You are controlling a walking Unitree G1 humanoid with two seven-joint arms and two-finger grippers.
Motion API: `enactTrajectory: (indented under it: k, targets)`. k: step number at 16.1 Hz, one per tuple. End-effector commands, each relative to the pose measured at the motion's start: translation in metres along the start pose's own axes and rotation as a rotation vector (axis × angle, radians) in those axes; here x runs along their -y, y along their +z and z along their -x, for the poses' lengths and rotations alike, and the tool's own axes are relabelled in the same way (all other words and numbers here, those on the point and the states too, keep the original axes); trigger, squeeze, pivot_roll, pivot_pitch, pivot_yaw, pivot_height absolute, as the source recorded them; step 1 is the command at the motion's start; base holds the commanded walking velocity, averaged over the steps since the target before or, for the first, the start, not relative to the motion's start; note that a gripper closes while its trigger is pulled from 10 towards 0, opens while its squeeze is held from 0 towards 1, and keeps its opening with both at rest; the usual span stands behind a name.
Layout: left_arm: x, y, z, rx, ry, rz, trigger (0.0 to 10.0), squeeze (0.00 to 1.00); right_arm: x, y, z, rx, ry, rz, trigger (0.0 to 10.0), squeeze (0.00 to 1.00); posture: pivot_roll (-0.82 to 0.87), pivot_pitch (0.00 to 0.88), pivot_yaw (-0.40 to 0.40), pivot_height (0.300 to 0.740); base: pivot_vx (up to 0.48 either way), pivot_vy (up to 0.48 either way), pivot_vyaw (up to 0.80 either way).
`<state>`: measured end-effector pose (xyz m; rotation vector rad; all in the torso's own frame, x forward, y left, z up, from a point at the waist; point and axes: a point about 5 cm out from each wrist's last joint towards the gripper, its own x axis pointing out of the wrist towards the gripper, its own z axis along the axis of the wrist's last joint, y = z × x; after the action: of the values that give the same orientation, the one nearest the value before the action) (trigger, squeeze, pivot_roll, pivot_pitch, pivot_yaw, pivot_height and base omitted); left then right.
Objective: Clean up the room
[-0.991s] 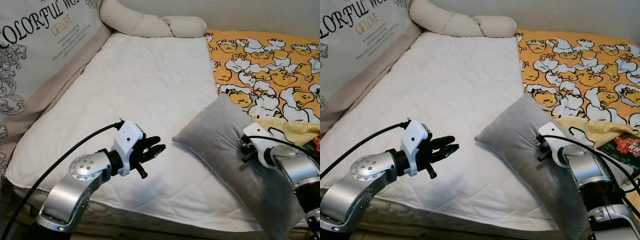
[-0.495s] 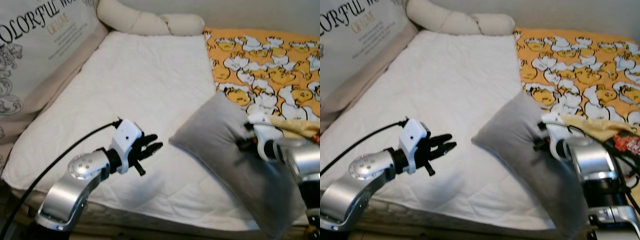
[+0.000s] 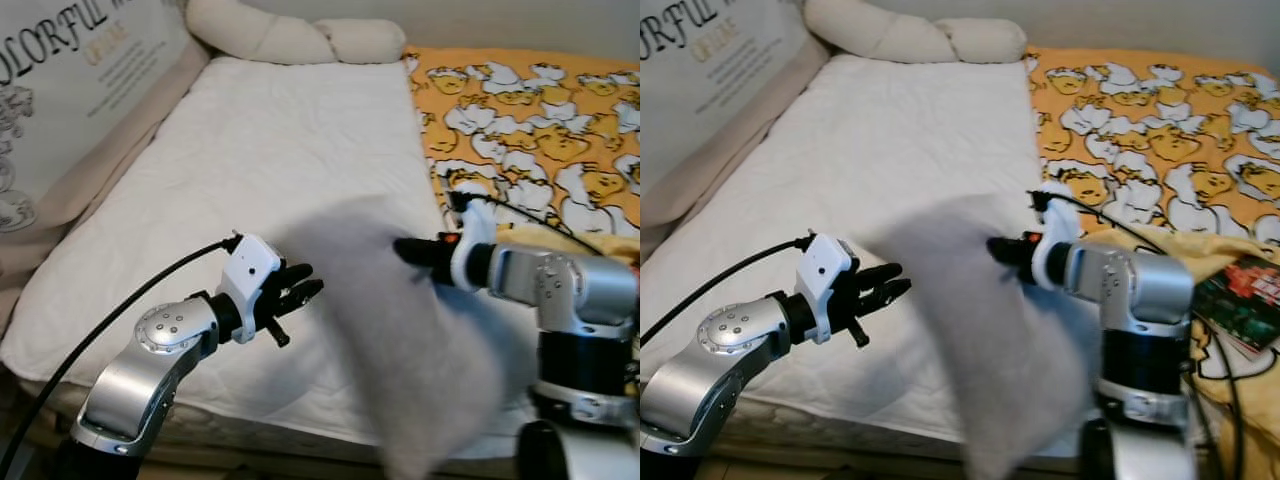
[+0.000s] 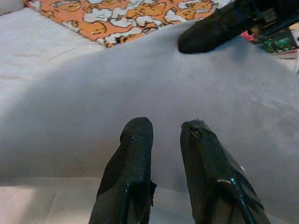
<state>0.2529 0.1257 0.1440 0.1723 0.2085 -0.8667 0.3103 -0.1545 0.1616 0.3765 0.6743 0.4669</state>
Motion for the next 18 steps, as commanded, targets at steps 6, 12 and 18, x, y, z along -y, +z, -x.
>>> enactTrajectory:
  k: [6,12,18]
  targets:
    - [-0.006,0.004,0.001,0.006,0.019,-0.026,10.0,0.0,0.005,-0.01,-0.015,0.181,-0.223,-0.143,0.0,0.0,0.01,0.0,0.001,0.74,0.0,0.0,0.0]
    - [-0.011,0.005,0.0,0.015,0.053,-0.042,10.0,0.0,-0.011,0.006,-0.024,0.311,-0.277,-0.169,0.0,0.0,0.01,0.0,-0.003,0.74,0.0,0.0,0.0]
    - [-0.017,0.009,0.002,0.05,0.114,-0.037,10.0,0.0,-0.04,0.021,-0.026,0.412,-0.321,-0.118,0.0,0.0,0.02,0.0,-0.029,0.74,0.0,0.0,0.0]
